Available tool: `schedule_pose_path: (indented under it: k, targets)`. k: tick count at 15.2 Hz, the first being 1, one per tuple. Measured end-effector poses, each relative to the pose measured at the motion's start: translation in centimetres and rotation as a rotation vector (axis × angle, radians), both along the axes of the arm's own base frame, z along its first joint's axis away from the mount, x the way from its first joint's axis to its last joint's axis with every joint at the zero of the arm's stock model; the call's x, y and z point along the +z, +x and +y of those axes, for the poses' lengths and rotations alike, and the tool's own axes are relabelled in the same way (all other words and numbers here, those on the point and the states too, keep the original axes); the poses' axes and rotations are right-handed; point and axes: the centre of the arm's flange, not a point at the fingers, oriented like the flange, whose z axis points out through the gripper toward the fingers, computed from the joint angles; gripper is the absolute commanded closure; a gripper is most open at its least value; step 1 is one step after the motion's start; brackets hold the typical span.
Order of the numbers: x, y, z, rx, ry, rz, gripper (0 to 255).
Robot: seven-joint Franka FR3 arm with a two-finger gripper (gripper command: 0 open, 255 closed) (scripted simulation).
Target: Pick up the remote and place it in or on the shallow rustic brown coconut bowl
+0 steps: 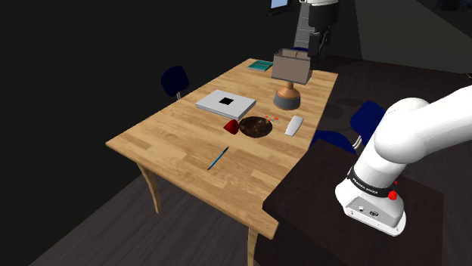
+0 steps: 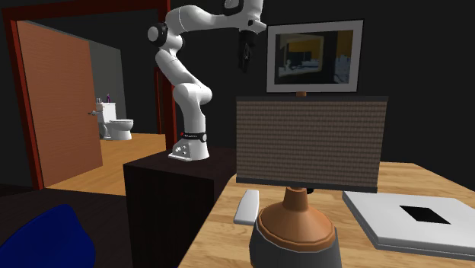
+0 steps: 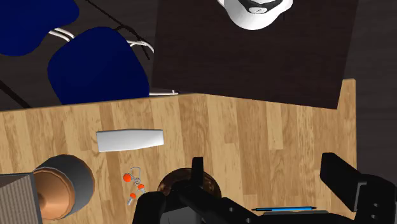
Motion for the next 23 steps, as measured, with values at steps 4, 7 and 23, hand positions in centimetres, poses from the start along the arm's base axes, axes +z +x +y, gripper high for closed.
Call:
schedule_pose_path:
  k: [4, 7, 23]
  targets:
    - [-2.3, 1.5, -0.7, -0.074, -0.001, -0.007, 0]
    - [-5.3, 3.1, -2.4, -0.178, -0.002, -0.02, 0]
    - [-21.8, 10.8, -13.0, -0.754, -0.007, -0.09, 0]
